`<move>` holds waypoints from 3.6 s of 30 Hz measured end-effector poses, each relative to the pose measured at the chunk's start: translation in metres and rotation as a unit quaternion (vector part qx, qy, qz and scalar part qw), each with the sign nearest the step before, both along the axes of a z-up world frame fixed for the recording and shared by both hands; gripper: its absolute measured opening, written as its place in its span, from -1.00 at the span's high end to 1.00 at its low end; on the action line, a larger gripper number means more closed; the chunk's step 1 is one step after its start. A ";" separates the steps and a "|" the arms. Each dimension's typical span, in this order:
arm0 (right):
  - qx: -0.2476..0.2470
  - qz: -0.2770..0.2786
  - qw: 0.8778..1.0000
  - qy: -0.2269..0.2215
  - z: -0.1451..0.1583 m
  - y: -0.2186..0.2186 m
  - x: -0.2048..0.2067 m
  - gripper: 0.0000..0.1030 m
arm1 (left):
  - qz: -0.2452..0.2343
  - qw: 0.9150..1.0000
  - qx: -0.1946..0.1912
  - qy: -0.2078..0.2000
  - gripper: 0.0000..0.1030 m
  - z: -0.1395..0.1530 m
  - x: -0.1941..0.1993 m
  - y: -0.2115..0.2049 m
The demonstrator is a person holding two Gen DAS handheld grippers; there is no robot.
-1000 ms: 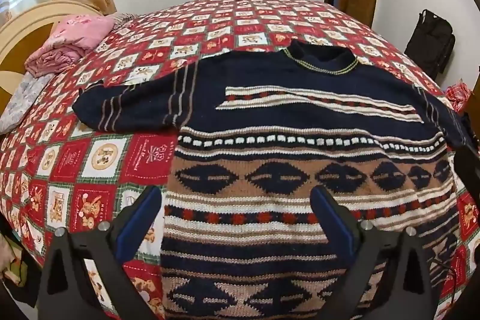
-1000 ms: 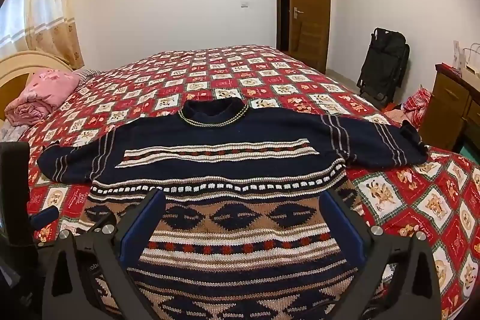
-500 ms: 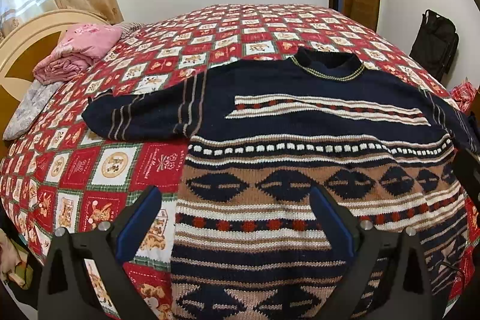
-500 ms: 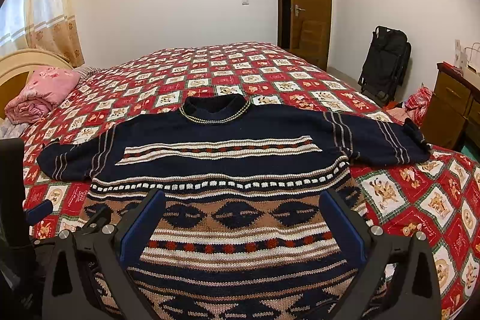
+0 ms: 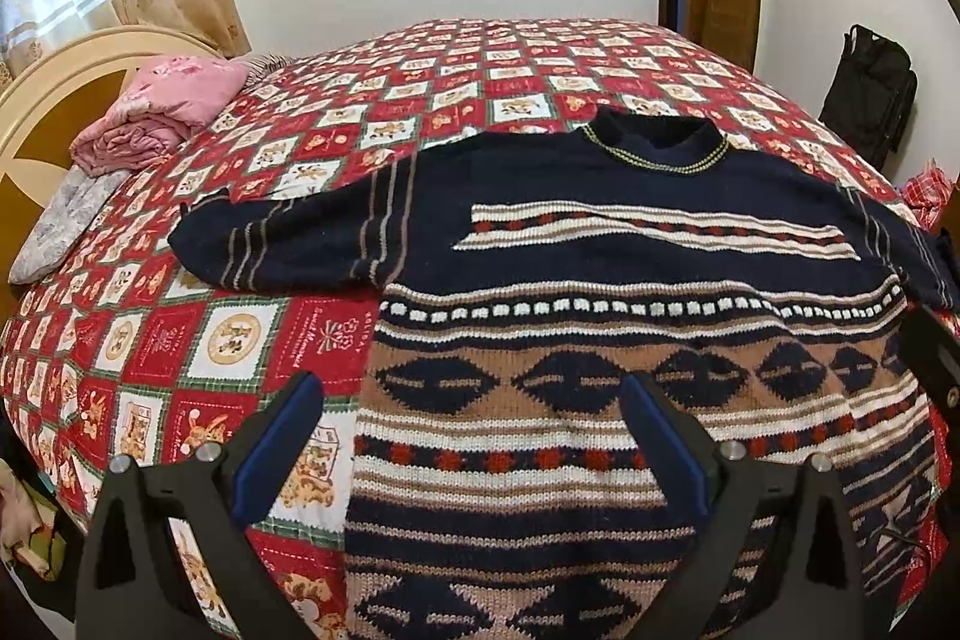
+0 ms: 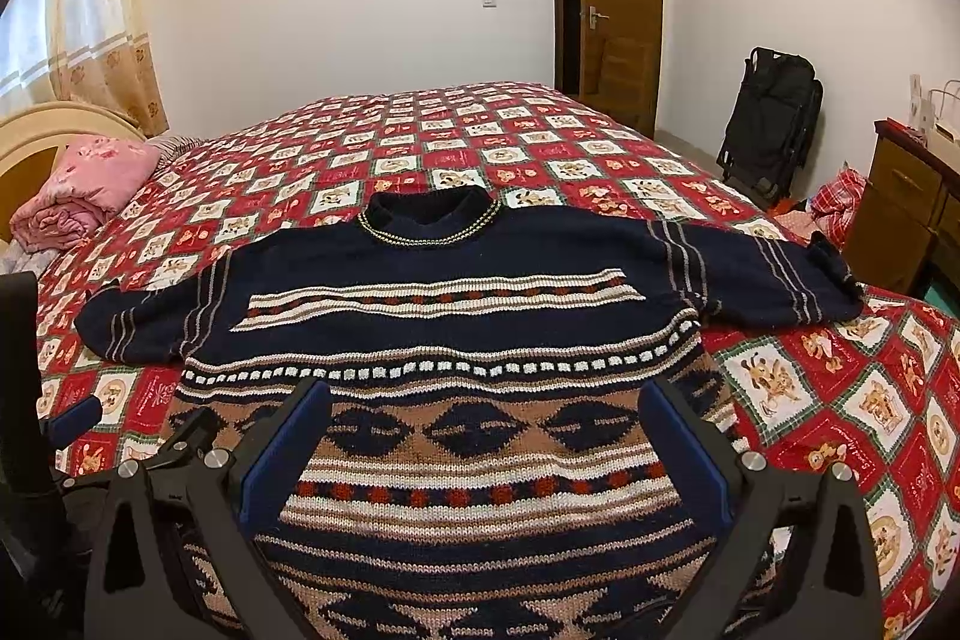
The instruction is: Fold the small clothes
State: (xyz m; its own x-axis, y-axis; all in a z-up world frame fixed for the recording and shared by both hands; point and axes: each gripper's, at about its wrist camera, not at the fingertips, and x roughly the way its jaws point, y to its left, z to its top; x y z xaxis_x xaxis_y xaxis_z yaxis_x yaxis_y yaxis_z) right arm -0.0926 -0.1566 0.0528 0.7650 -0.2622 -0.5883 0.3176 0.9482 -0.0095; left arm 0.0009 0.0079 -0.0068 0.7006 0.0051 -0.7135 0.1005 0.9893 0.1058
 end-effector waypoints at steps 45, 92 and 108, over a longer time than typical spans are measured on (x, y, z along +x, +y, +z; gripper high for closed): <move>0.006 -0.020 0.998 0.054 -0.015 -0.008 0.018 -0.98 | -0.009 1.000 -0.019 -0.005 -0.96 0.003 -0.007 -0.002; 0.090 -0.206 0.972 0.074 0.004 -0.439 0.051 0.81 | -0.041 0.998 -0.029 0.043 -0.97 -0.013 0.054 -0.033; 0.120 0.183 0.976 -0.006 0.050 -0.048 0.185 0.80 | 0.043 0.996 -0.075 0.001 -0.97 0.003 0.044 0.077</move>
